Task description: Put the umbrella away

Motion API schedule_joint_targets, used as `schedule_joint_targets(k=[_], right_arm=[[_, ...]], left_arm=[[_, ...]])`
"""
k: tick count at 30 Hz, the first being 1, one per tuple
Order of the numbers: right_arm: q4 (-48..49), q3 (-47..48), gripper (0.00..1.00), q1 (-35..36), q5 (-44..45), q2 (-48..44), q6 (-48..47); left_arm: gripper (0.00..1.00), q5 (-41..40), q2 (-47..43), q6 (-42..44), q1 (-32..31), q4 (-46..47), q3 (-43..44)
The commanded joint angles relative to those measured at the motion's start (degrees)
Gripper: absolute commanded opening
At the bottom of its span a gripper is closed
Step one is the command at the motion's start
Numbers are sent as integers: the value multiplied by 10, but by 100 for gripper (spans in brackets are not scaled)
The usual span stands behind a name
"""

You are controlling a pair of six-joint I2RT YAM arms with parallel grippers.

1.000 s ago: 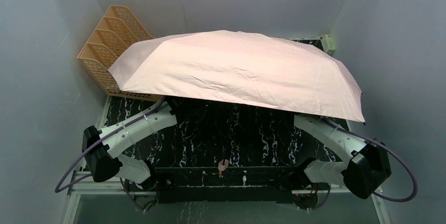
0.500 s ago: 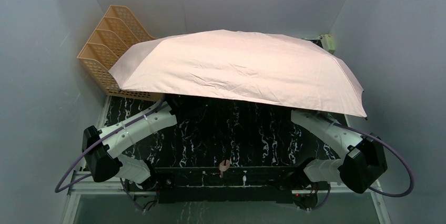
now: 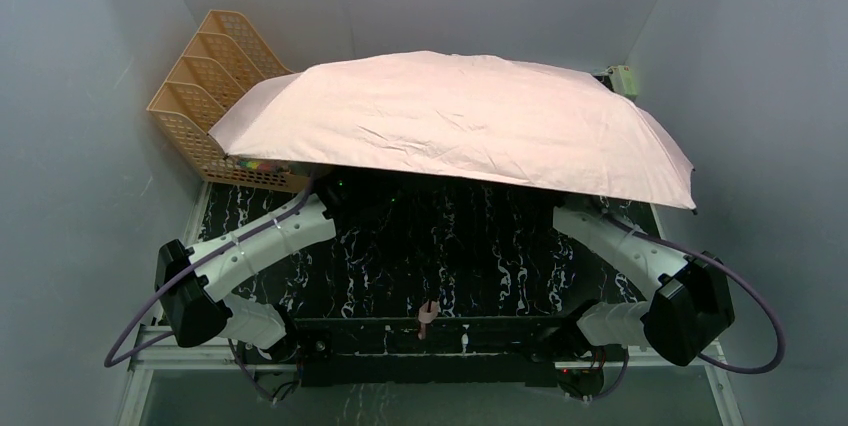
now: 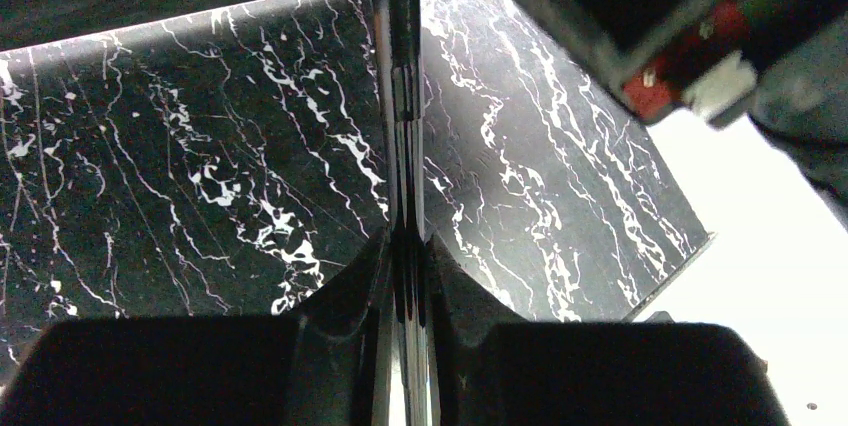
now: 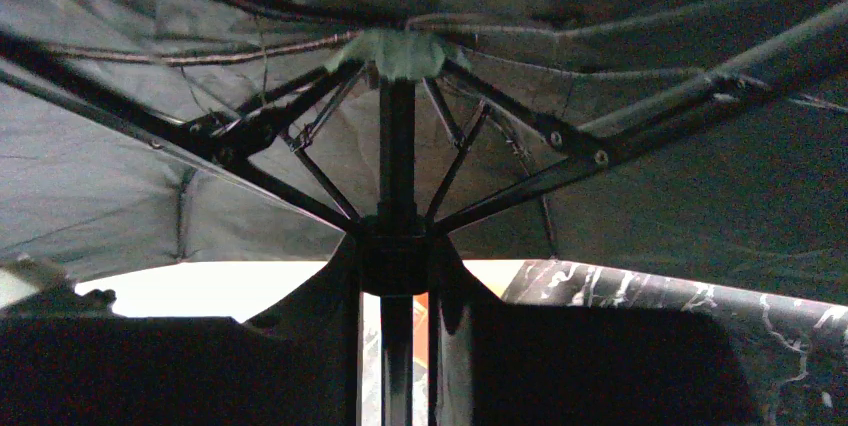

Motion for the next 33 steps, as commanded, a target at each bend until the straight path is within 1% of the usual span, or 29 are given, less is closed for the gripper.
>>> schedule_joint_targets(k=[1,4,8,14,19,24,28,30,33], right_arm=[[32,0,0,-10,-20,-18,38],[17,-25,0,-10,-34,-29,63],[-28,-55,0,-8,-64,-45,98],[-63,-126,0,-5,-79,-82,153],[-97,-145,0,0,-107,-96,225],[-127,-152,0,2,-108,-111,264],[-117,-138,0,1,-105,-124,261],[-117,-111,0,1,-74,-131,222],[-73,-84,0,-5,-56,-141,175]], left_arm=[[0,-11,-24,19,-5,-10,-11],[0,-36,-30,19,-5,-5,-11],[0,-68,-40,22,-4,6,-12],[0,-96,-39,36,-5,10,-1],[0,-121,-28,51,-3,45,8],[0,-132,-9,73,-3,86,27],[0,-133,6,86,-2,119,34],[0,-122,8,86,-2,124,35],[0,-104,-1,84,-2,132,25]])
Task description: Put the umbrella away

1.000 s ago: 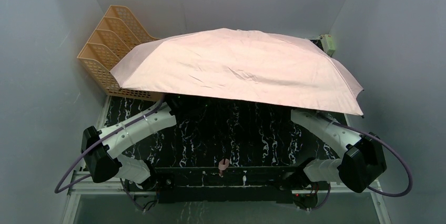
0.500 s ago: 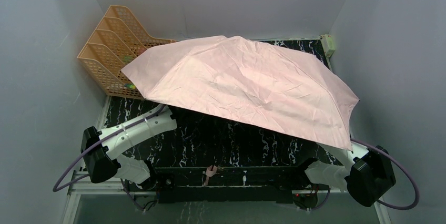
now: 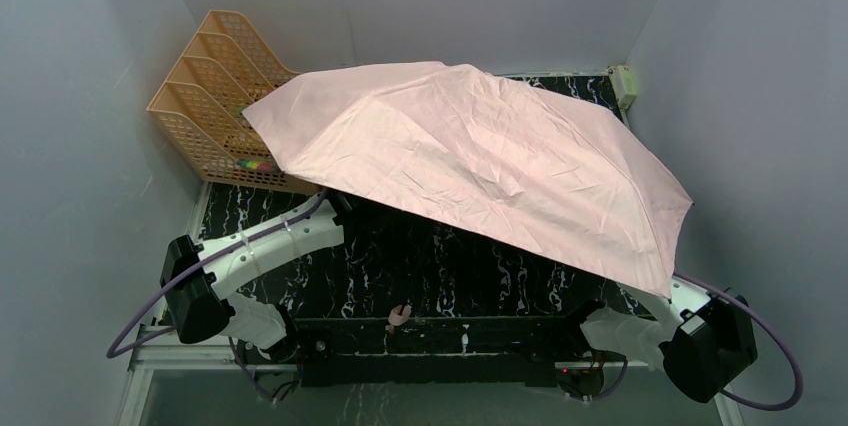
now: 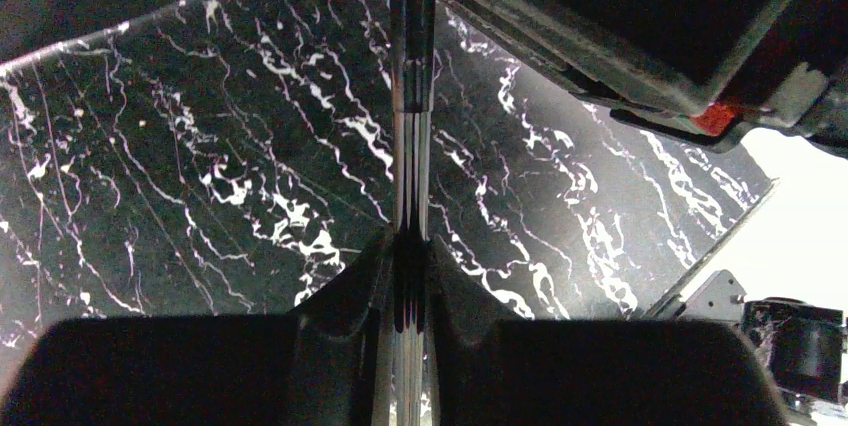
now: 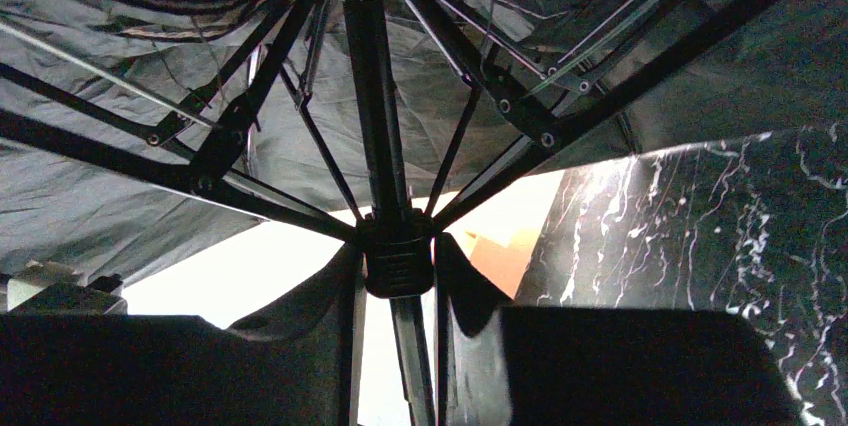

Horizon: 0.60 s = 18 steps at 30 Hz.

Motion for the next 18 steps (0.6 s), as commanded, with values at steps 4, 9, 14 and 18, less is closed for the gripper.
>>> schedule_joint_targets(k=[4,9,14,18], right_arm=[[-3,89,0,2,-30,-25,-34],[-10,134,0,2,-69,-1,-42],[-35,128,0,8,-101,-4,-20],[-58,127,0,18,-97,5,-2]], left_arm=[[0,-62,-26,16,23,122,30],[0,-67,-30,24,23,111,47],[0,-93,-18,39,24,123,80],[0,-90,-1,47,24,132,103]])
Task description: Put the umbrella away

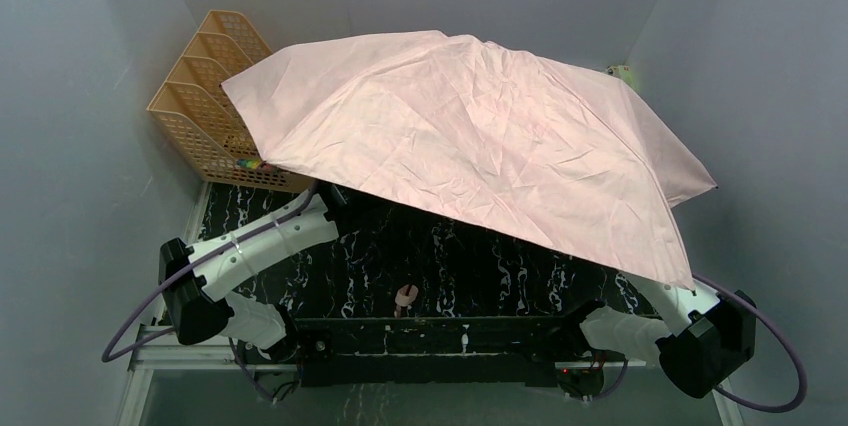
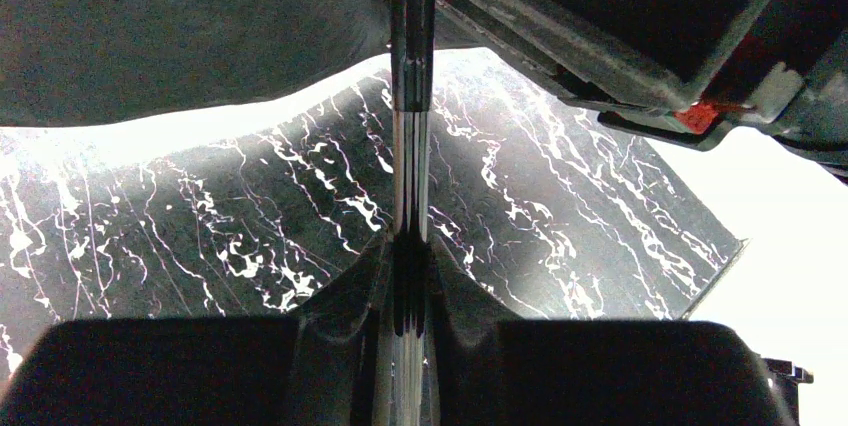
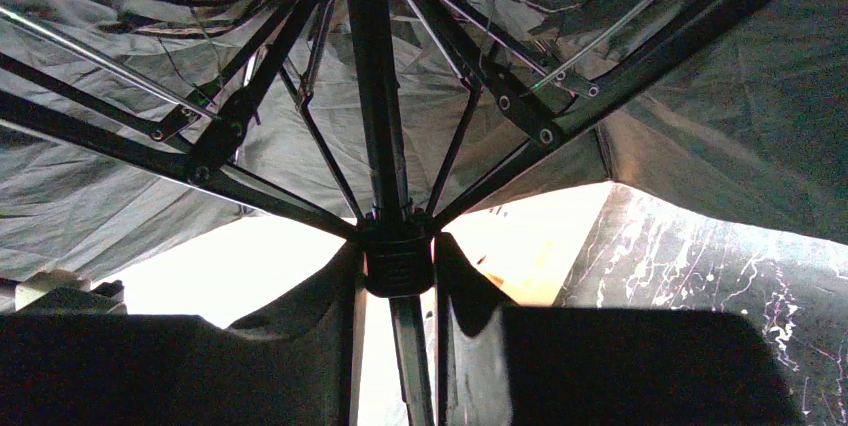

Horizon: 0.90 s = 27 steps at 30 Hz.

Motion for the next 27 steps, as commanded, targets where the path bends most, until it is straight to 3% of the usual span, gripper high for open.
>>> schedule_joint_targets(k=[1,4,8,12,19,27], right_arm=[[-19,13,0,30,-69,-11,71],[-21,1,0,29,-5,-26,118],[-10,20,0,29,37,-38,140],[-10,41,0,29,86,-44,153],[-20,51,0,28,130,-44,121],[6,35,0,24,147,-44,121]], left_arm=[[0,-62,8,15,21,88,56],[15,-29,2,4,20,81,39],[51,46,-26,-32,17,79,-24],[69,75,-67,-61,1,90,-100],[76,95,-132,-88,-18,47,-148],[67,104,-169,-147,-70,27,-222]])
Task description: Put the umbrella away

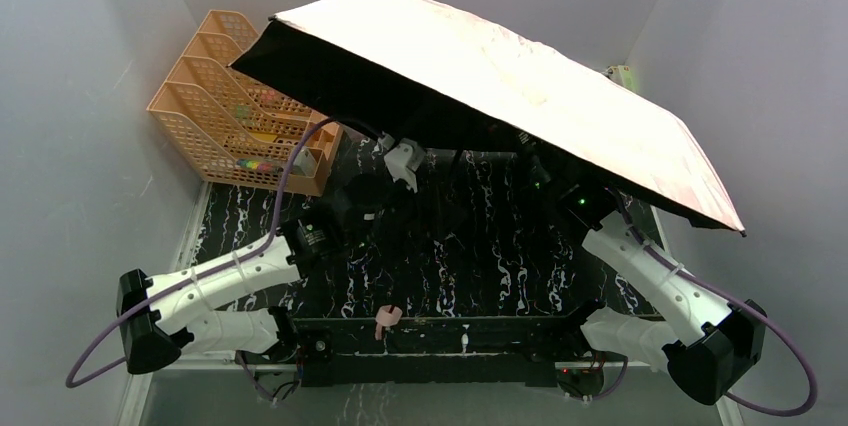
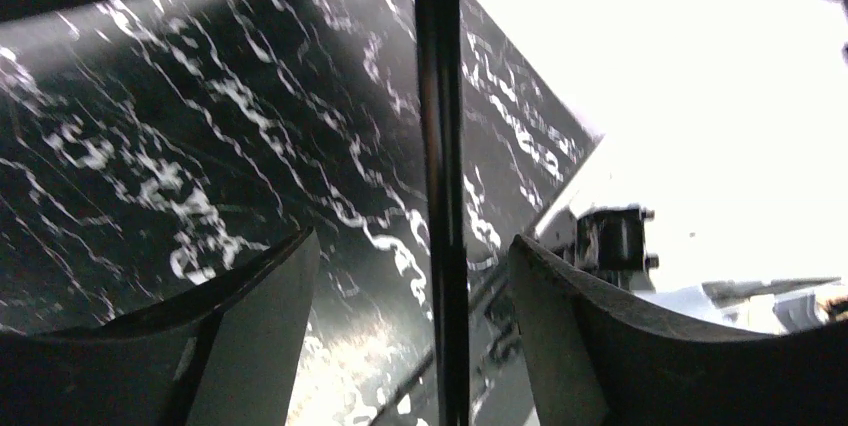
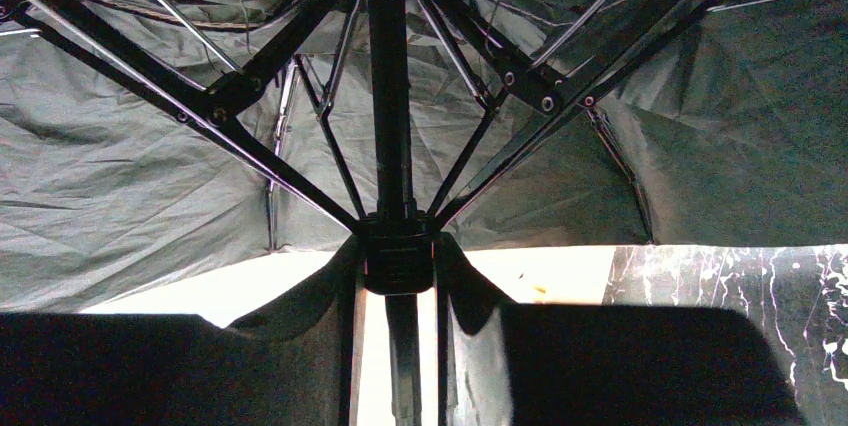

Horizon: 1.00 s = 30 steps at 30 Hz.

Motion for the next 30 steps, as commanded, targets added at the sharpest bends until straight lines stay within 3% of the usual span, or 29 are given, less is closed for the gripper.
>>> schedule_joint_targets(k=[1,11,15,18,22,25,30], right_arm=[[71,26,0,-5,27,-16,7],[40,53,0,-6,38,-15,-57],[29,47,0,-7,35,-20,-60],[22,46,0,-7,36,-24,-66],[-35,58,0,-7,-36,-18,-68],[-43,24,0,-4,-106,-20,-40],[-43,-76,0,71,-71,-50,-1]], left_arm=[[64,-5,-16,-41,-44,-14,-40],[45,-60,-48,-42,-79,-25,-53],[24,-72,-53,-40,-79,-41,-49],[2,-74,-55,-43,-79,-41,-51],[0,-102,-51,-37,-79,-35,-40],[0,-152,-50,8,-79,38,-35],[0,-217,-6,104,-79,121,25]])
